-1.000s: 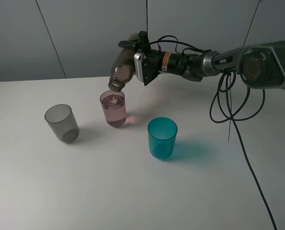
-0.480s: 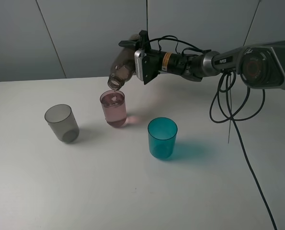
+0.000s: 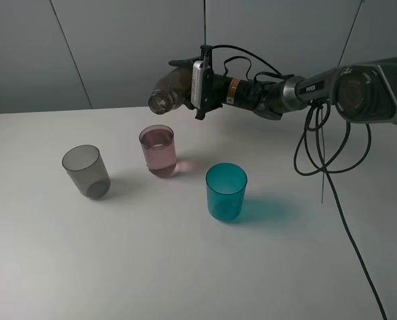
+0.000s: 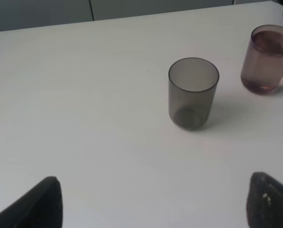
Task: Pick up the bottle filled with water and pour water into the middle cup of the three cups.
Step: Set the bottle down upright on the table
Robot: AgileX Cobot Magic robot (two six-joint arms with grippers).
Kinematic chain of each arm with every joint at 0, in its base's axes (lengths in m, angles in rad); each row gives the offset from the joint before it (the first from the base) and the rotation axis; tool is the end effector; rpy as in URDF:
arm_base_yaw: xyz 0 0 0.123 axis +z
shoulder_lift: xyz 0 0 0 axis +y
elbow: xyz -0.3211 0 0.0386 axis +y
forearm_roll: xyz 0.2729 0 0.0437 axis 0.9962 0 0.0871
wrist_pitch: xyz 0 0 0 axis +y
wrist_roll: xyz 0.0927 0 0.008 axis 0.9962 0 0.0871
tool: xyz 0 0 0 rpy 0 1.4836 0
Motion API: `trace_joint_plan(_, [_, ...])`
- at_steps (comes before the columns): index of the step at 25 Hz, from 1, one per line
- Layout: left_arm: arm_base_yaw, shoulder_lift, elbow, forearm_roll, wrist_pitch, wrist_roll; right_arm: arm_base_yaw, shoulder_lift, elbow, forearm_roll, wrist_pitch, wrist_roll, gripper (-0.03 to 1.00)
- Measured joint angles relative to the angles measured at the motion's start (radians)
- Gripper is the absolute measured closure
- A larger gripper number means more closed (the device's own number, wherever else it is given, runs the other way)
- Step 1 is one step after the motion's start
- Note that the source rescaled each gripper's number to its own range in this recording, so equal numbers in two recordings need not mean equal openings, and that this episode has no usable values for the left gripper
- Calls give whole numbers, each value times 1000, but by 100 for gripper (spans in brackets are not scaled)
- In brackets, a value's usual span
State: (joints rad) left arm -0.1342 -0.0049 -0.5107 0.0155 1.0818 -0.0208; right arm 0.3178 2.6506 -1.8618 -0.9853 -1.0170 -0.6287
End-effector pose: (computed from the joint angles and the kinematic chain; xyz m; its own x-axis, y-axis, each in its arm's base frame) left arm -0.0225 0.0043 0.2896 -0.4583 0.0482 -0.8875 0.1156 0.9933 -0.0057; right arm 0.5402 0.2471 0.0793 0.8678 -0.4299 -0.2492 -0.2143 0.1287 -0.9683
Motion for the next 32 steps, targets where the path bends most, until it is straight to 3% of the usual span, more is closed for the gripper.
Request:
trace_joint_plan(9, [0,0,0,0,0,0,0,0,2,23,-24,384,97])
trace_joint_plan(13, [0,0,0,0,0,0,0,-2,2,91,-26,482,97])
trace_joint_plan(19, [0,0,0,0,0,0,0,-65,2,112,165,675,97])
trace_joint_plan(22, [0,0,0,0,0,0,0,-119,25,171,253,766,97])
trace_joint_plan(28, [0,0,0,0,0,0,-10,-224,201,372,286,788,97])
trace_joint_plan(32, [0,0,0,0,0,0,-19,-299,363,586,278,703,97])
